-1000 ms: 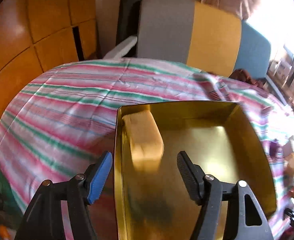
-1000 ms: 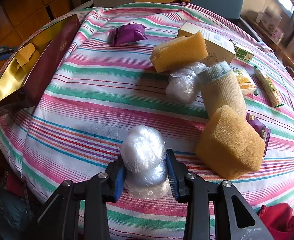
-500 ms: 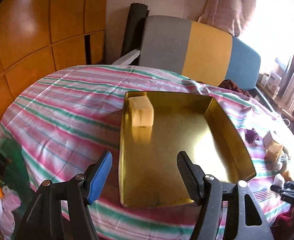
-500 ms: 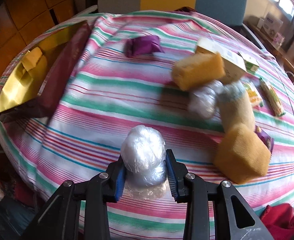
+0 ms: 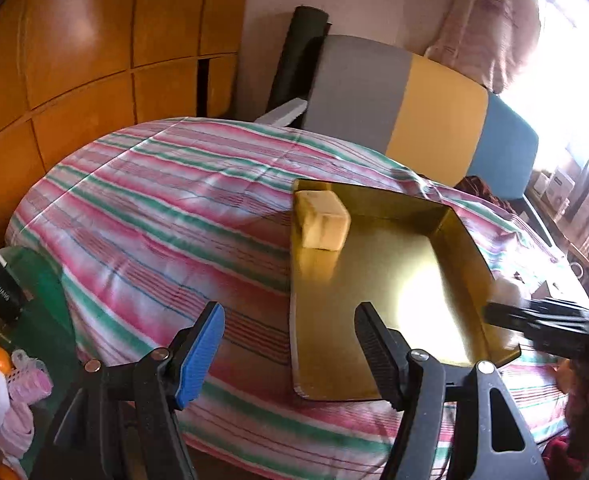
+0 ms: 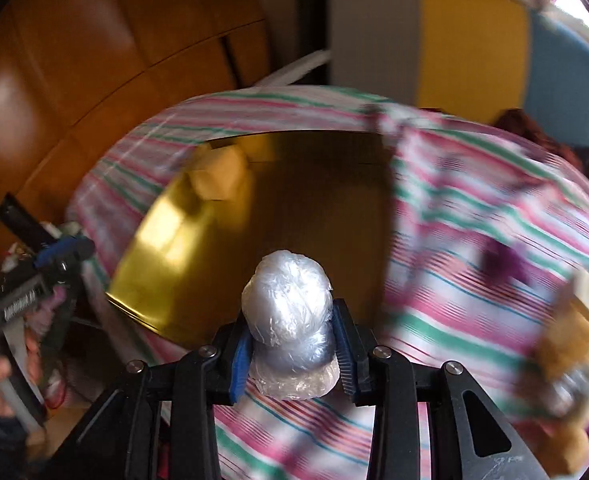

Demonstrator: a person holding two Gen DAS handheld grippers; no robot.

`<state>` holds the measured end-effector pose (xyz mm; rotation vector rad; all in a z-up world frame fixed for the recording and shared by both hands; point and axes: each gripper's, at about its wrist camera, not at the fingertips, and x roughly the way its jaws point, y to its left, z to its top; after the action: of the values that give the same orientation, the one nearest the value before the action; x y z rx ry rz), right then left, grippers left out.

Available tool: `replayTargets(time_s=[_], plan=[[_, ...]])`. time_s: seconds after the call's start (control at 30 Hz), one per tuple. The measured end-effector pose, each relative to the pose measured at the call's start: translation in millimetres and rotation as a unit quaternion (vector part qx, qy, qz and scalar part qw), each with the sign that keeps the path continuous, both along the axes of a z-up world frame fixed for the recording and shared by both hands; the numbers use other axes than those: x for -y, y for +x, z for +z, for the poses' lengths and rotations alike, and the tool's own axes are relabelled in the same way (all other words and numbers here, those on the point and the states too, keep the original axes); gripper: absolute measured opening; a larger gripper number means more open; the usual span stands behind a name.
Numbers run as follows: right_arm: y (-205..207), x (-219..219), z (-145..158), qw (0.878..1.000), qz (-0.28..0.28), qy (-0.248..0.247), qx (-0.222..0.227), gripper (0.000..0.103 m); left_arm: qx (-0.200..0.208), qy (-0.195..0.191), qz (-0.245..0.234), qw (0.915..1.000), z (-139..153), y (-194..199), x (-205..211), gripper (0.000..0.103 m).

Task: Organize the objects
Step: 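Carry the plastic-wrapped ball into the gold tray and open the right gripper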

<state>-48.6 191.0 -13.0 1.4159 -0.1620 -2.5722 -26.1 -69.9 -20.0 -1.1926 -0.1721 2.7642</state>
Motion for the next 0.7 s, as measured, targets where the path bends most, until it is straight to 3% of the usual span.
replayTargets(time_s=[0.27, 0.43, 0.7], plan=[[-80.5, 72.1, -46.0, 0.997, 0.012, -0.038, 0.068, 0.038, 0.002, 0.002, 0.036, 0.9994, -0.4, 3.0, 32.6, 0.068], [-104.1, 97.2, -55.9, 0.996, 0.021, -0.045, 0.077, 0.045, 0.003, -0.003, 0.047, 0.9989, -2.3, 1.4, 36.1, 0.068], [-102.4, 102.0, -46.6, 0.996, 0.018, -0.075, 0.052, 0.059, -0.017, -0.022, 0.041, 0.9988, 7.9, 6.5, 27.4, 0.069]])
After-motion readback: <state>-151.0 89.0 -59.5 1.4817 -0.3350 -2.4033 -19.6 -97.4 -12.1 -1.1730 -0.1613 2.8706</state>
